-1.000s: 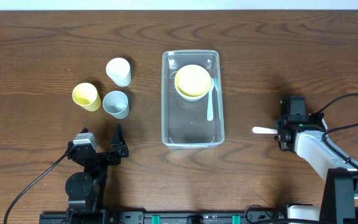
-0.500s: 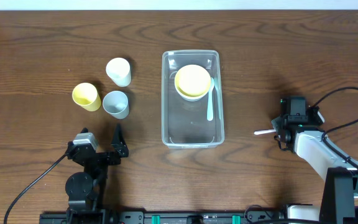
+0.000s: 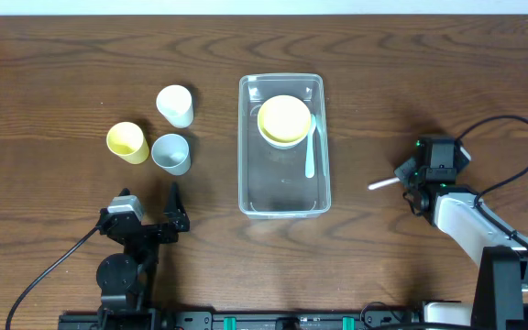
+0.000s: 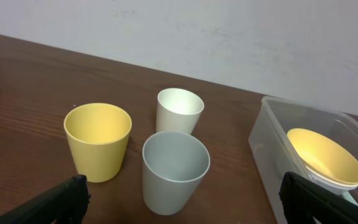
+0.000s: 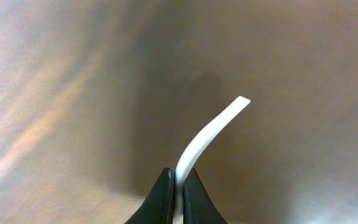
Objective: Pack container
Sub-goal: 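Lift the fork and lower it into the container beside the spoon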
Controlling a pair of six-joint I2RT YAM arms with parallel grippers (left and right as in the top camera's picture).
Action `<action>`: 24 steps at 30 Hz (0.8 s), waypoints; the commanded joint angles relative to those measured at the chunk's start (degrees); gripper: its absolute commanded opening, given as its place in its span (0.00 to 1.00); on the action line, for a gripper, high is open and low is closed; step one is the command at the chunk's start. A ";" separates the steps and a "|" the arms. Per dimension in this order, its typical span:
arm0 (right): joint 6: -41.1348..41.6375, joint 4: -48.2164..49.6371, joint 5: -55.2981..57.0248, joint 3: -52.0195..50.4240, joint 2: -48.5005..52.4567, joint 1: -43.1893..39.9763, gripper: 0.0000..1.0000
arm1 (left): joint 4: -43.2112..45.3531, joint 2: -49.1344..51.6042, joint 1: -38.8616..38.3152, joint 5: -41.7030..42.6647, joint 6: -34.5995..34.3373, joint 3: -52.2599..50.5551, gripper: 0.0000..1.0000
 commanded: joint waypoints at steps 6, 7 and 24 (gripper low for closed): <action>-13.11 7.87 -25.90 2.14 -4.02 -0.37 0.01 | -0.76 -0.26 0.13 0.44 0.94 -1.64 0.98; -13.90 8.74 -29.11 2.86 -4.63 -0.37 0.01 | -0.76 -0.26 0.13 0.42 0.94 -1.64 0.98; -25.77 15.56 -47.34 16.81 -6.12 3.63 0.01 | -0.76 -0.26 0.13 0.44 0.94 -1.64 0.98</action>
